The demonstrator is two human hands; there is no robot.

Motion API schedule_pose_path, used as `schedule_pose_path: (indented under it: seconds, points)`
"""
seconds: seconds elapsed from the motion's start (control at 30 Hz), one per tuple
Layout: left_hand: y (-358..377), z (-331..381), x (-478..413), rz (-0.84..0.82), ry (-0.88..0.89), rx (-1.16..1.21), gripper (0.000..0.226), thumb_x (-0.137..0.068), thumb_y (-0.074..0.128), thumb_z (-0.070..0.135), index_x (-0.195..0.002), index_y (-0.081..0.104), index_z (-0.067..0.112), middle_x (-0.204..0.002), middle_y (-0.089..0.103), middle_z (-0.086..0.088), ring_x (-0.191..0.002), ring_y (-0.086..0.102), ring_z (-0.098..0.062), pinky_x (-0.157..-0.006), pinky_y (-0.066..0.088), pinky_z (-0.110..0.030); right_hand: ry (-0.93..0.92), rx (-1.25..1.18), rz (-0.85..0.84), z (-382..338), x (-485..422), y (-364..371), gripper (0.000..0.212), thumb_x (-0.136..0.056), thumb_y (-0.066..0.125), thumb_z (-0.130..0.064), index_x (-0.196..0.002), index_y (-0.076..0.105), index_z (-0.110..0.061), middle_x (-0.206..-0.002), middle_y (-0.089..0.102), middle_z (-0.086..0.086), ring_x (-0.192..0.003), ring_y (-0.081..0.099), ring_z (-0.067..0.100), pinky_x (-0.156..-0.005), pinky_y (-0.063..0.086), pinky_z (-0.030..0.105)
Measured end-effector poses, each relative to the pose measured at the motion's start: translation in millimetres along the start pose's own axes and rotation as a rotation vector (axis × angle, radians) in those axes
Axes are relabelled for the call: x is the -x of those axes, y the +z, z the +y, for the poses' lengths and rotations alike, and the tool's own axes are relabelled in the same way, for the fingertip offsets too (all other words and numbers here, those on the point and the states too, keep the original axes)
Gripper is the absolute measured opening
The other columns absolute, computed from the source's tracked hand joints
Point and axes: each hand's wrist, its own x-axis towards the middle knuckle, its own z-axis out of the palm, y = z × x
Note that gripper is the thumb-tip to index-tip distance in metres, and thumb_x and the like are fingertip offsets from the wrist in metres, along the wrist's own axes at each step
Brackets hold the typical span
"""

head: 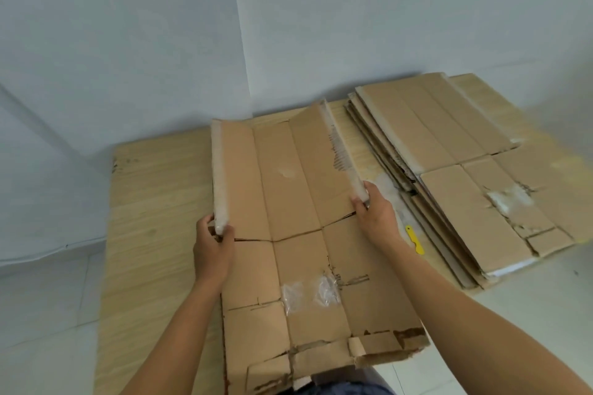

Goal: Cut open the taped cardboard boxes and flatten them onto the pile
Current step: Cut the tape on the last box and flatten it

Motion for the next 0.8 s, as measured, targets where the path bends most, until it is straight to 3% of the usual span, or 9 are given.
schedule_pose_path:
  seconds: [0.1,0.23,0.4,0.57,0.7,0.8]
  points:
    - [11,23,5,0.001,0.042,0.047,0.039,-0.096,0.054,0.022,-0.131,0.044,0.010,-0.108,0.057,-0.005,-0.086,0.052,-0.022,-0.072,0.037,-0.030,-0.034,0.008,0.066,-8,-5,-29,0.047,-0.099,0.045,-0.030,-0.142,0.036,-0.013,-0.099,0.059,0.005,-0.095,0.061,0.027,-0.072,0.041,0.028]
    - [37,62,11,-0.031,0.086,0.135,0.038,-0.095,0.055,0.020,-0.130,0.044,0.009,-0.107,0.054,-0.001,-0.087,0.052,-0.020,-0.074,0.038,-0.029,-0.067,0.027,0.138,-3,-21,-81,0.046,-0.099,0.045,-0.031,-0.141,0.036,-0.014,-0.101,0.061,0.005,-0.077,0.052,0.016,-0.068,0.039,0.028]
    - [89,112,13,-0.131,0.125,0.190,0.038,-0.094,0.056,0.019,-0.127,0.042,0.008,-0.111,0.055,-0.005,-0.090,0.053,-0.020,-0.081,0.044,-0.032,-0.057,0.061,0.208,20,-47,-145,0.047,-0.099,0.045,-0.030,-0.142,0.035,-0.014,-0.097,0.055,0.002,-0.070,0.048,0.012,-0.065,0.036,0.027]
    - [163,154,15,-0.203,0.146,0.166,0.043,-0.095,0.054,0.021,-0.136,0.040,0.017,-0.108,0.053,0.003,-0.077,0.052,-0.004,-0.066,0.042,-0.027,-0.062,0.057,0.221,65,-96,-202,0.047,-0.099,0.046,-0.030,-0.142,0.037,-0.014,-0.105,0.057,0.006,-0.084,0.052,0.020,-0.074,0.036,0.028]
    - [237,182,22,-0.203,0.105,0.178,0.046,-0.095,0.055,0.022,-0.139,0.039,0.020,-0.111,0.054,0.001,-0.080,0.053,-0.004,-0.066,0.042,-0.026,-0.083,0.040,0.198,114,-157,-246,0.046,-0.098,0.049,-0.028,-0.141,0.040,-0.013,-0.122,0.059,0.014,-0.106,0.055,0.029,-0.079,0.036,0.028]
    - [293,202,35,-0.172,0.047,0.204,0.046,-0.095,0.055,0.020,-0.138,0.040,0.020,-0.110,0.055,0.001,-0.080,0.053,-0.005,-0.066,0.043,-0.026,-0.107,0.020,0.154,154,-203,-281,0.045,-0.097,0.051,-0.027,-0.139,0.042,-0.013,-0.121,0.060,0.016,-0.100,0.054,0.026,-0.077,0.035,0.027]
